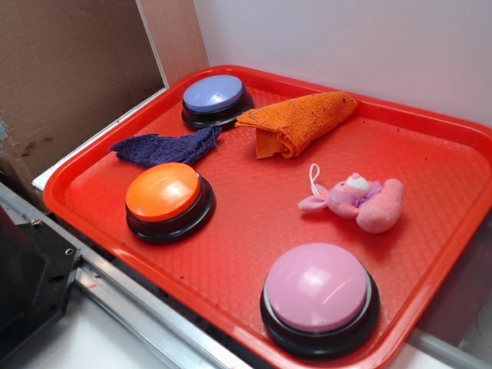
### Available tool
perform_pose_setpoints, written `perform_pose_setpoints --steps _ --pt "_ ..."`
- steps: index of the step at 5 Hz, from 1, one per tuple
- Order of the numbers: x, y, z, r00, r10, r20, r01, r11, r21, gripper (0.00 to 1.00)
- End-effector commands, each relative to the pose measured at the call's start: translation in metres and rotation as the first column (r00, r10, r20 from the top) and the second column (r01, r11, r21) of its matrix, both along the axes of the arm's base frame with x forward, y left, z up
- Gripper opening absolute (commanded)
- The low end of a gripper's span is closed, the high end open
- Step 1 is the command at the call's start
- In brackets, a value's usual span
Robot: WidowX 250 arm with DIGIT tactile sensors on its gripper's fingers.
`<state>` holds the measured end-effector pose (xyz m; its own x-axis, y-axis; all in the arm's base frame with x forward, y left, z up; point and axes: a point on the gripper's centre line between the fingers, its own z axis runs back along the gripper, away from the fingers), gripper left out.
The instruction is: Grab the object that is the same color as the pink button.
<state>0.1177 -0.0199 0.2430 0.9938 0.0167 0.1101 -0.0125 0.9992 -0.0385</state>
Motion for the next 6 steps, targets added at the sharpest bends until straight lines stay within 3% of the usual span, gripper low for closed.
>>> perform_pose_setpoints --steps 1,3,4,5,6 --pt "0.000 0.000 0.000 1.000 0.000 0.000 0.000 1.000 0.000 1.00" --pt "0.068 0.036 0.013 1.000 0.024 0.000 -0.024 0.999 -0.026 1.00" --pt "0.112 0.034 0.013 0.998 -0.065 -0.009 0.064 0.995 -0.075 1.00" --pt "0.156 -0.027 0.006 0.950 -0.310 -0.039 0.306 0.949 -0.080 1.00" --pt "0.150 -0.087 -0.003 0.842 -0.532 -0.087 0.531 0.846 -0.041 1.00"
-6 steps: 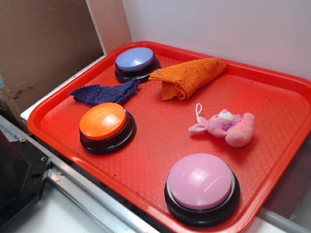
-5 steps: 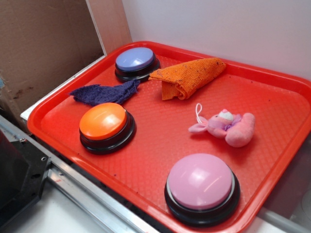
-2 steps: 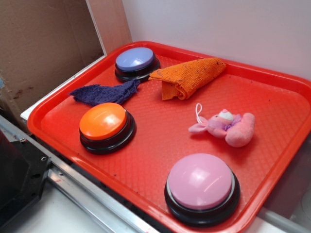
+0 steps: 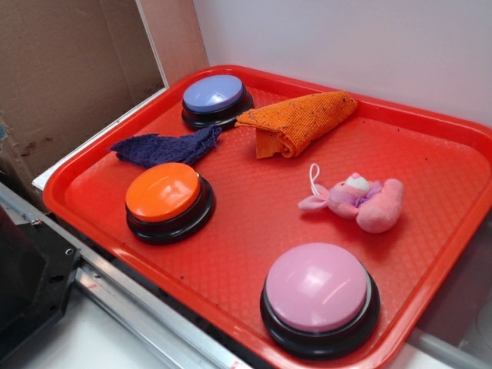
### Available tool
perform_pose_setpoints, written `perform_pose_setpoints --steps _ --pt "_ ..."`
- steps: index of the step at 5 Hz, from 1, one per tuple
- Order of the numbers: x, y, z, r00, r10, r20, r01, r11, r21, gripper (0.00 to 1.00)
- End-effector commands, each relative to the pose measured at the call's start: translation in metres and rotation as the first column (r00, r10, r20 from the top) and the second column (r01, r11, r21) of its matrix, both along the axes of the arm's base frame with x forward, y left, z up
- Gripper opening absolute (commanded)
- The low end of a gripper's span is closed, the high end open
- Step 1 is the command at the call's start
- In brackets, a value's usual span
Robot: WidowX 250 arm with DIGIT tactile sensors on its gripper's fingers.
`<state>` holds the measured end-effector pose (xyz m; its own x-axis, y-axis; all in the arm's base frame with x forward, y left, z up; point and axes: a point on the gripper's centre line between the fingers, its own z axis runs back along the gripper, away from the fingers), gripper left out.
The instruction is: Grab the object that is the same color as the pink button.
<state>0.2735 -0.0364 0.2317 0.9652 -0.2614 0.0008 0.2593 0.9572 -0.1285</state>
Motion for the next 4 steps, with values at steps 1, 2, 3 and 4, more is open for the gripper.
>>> perform_pose_setpoints --steps 1,2,3,4 --pt "-0.029 -0.117 -0.004 0.863 -0.505 -0.023 0.505 0.861 0.061 1.00" --pt "-0.041 -0.161 -0.018 0.744 -0.662 -0.093 0.668 0.739 0.085 1.00" --pt "-0.040 -0.183 -0.053 0.629 -0.756 -0.180 0.774 0.631 0.056 1.00" --pt "-0.033 -0.187 -0.079 0.592 -0.769 -0.240 0.801 0.594 0.074 1.00"
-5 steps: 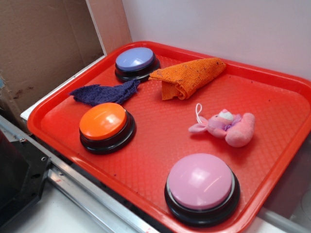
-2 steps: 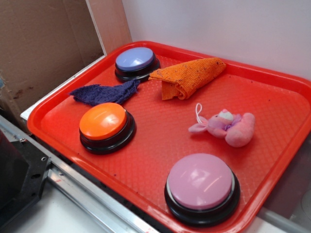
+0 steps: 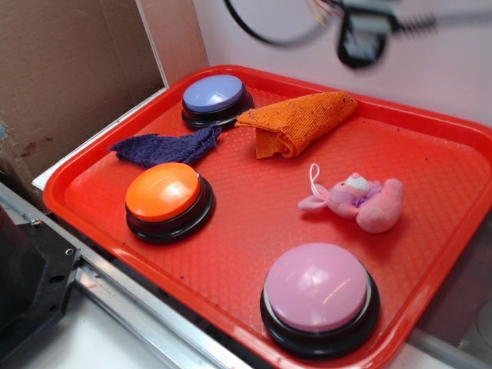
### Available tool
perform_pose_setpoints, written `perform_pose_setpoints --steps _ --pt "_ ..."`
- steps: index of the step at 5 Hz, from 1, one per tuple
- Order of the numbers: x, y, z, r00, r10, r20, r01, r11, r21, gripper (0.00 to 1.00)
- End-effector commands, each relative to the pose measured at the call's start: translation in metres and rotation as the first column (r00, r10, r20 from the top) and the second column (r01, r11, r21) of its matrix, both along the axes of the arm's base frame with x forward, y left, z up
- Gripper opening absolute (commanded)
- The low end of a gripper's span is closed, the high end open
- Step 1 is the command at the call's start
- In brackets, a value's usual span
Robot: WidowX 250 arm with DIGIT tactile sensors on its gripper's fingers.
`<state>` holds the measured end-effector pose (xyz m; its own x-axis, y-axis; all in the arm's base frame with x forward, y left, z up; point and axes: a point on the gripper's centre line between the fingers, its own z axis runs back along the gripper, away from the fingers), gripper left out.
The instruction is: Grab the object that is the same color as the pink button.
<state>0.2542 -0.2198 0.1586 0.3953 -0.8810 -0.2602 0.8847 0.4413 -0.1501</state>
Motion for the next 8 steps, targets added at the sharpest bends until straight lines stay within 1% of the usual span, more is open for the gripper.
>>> perform_pose_setpoints --steps 1,2,3,4,5,6,7,8 --pt "-0.012 -0.009 -0.039 0.994 -0.093 0.059 0.089 0.994 0.069 1.00" --pt "-0.013 0.006 -0.060 0.997 -0.057 0.045 0.055 0.997 0.050 1.00" --pt "-0.018 0.021 -0.077 0.999 -0.040 0.001 0.039 0.998 0.054 1.00" --pt "-0.023 0.033 -0.090 0.999 -0.015 -0.028 0.016 0.999 0.037 1.00" --pt "-0.022 0.037 -0.094 1.000 -0.001 -0.026 0.002 0.999 0.039 1.00" --pt "-0.024 0.038 -0.108 1.000 -0.007 -0.010 0.008 0.999 0.036 0.88" --pt "-0.026 0.039 -0.101 0.995 0.016 0.095 -0.014 1.000 -0.018 1.00" --pt "-0.015 0.045 -0.083 0.979 0.083 0.185 -0.073 0.995 -0.062 1.00"
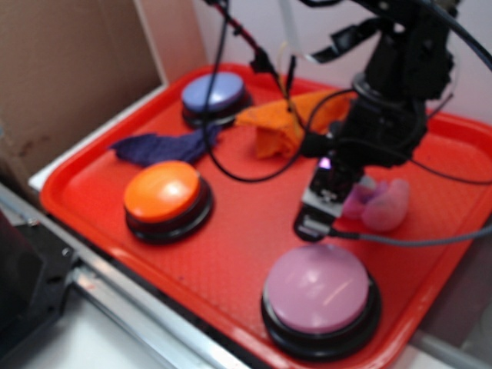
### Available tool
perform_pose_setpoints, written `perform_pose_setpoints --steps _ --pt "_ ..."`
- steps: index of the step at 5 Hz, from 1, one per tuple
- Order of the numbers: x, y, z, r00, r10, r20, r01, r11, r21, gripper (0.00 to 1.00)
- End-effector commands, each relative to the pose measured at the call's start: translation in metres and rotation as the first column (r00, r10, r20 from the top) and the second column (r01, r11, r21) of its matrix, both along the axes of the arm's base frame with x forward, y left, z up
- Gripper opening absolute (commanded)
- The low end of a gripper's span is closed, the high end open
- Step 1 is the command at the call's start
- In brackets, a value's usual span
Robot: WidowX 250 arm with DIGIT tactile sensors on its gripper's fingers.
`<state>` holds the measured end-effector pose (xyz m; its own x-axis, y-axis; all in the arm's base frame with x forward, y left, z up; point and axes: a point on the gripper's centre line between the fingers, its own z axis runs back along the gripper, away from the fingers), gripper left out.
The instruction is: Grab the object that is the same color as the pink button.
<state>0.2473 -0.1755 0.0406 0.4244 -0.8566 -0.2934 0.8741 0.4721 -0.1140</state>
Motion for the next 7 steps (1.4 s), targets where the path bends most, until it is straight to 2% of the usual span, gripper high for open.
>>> perform_pose_setpoints --steps 1,3,4,6,7 --pt "0.006 0.005 0.050 0.973 0.090 0.211 -0.068 0.992 -0.108 1.00" --pt "0.006 0.002 0.043 0.976 0.071 0.205 -0.059 0.996 -0.067 1.00" --pt "-0.019 -0.001 0.049 0.981 0.054 0.188 -0.037 0.995 -0.093 1.00" --pt "-0.019 -0.001 0.049 0.981 0.054 0.188 -0.037 0.995 -0.093 1.00" --pt "-0.001 -0.008 0.036 0.986 -0.012 0.169 0.019 0.999 -0.045 1.00"
